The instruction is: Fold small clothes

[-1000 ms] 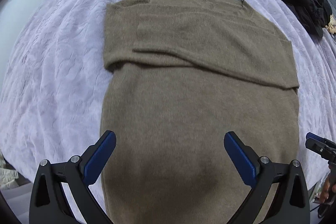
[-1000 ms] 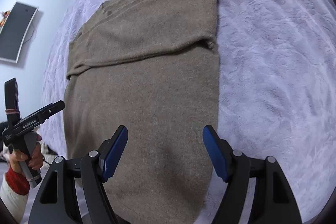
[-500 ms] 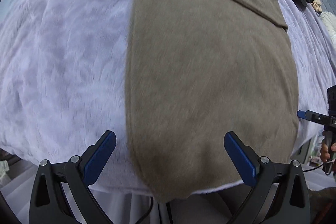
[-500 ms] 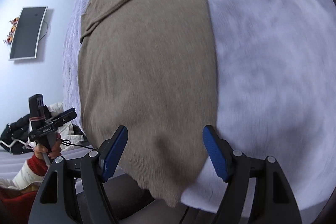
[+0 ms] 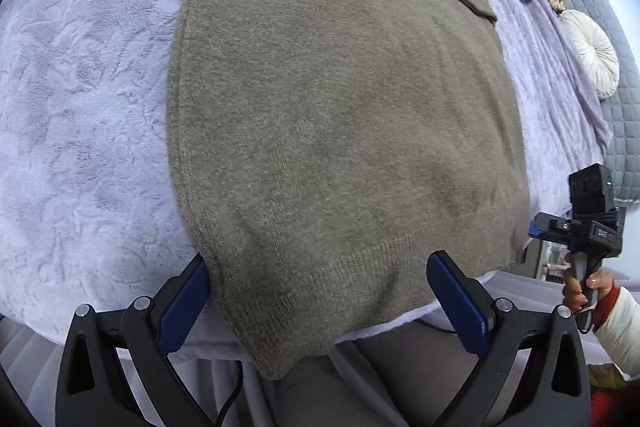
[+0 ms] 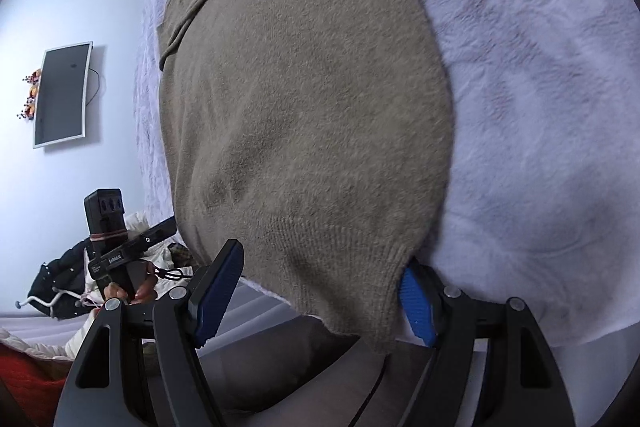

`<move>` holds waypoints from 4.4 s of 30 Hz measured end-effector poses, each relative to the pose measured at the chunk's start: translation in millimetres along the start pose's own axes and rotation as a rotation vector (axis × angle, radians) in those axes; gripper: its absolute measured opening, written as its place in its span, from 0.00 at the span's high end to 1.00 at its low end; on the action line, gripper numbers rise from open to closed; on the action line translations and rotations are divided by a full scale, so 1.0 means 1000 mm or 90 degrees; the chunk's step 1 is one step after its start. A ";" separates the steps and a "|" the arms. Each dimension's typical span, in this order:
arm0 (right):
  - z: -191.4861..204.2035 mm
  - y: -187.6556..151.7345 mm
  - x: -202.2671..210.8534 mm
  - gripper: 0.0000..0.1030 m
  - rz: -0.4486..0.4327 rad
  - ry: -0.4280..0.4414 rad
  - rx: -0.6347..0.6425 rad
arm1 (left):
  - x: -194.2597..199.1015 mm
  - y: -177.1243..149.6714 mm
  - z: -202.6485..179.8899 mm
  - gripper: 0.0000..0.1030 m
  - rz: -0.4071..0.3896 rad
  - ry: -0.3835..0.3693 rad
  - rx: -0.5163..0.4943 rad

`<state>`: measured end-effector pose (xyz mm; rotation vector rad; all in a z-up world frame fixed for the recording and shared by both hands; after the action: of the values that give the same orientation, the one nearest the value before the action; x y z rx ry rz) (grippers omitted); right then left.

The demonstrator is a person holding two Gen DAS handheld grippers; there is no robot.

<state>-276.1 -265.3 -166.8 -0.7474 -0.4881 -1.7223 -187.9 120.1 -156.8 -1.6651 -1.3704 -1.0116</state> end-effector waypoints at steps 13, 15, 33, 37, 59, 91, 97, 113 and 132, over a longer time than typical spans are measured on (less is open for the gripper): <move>0.010 0.012 -0.015 0.86 0.007 0.074 -0.044 | -0.003 -0.010 0.011 0.76 0.030 0.000 0.029; 0.017 0.017 -0.015 0.87 -0.002 0.117 -0.049 | 0.002 -0.010 0.011 0.86 0.034 -0.046 0.048; 0.101 0.163 0.069 0.90 -0.143 0.372 0.034 | 0.134 0.113 -0.041 0.86 -0.206 -0.202 0.128; 0.119 0.214 0.091 0.90 -0.163 0.383 0.085 | 0.162 0.162 -0.056 0.86 -0.276 -0.208 0.103; 0.087 0.273 -0.013 0.24 -0.016 -0.166 0.195 | 0.007 0.167 -0.068 0.86 0.075 0.080 -0.253; 0.114 0.273 -0.011 0.92 -0.011 -0.184 0.290 | 0.034 0.171 -0.079 0.91 0.008 0.004 -0.226; 0.146 0.286 0.026 0.92 -0.083 -0.255 0.346 | 0.105 0.209 -0.079 0.91 -0.139 -0.035 -0.163; 0.104 0.436 0.000 0.93 -0.142 -0.371 0.278 | 0.065 0.367 -0.032 0.91 -0.249 0.063 -0.065; 0.078 0.378 0.033 0.46 -0.194 -0.268 0.148 | 0.082 0.326 0.000 0.06 -0.271 0.227 -0.015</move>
<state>99.6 -340.5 -108.9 -0.9014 -1.1213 -1.7455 143.7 102.6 -101.6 -1.1525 -1.4955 -1.4891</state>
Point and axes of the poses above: each gripper's, at about its wrist camera, not at the fingertips, and x roughly against the way its jaws point, z to its left, y to its top, the point moved 4 cm from there along -x, roughly the way its jaws point, and after that the axes turned 8 degrees about x, right-handed, at the moved point
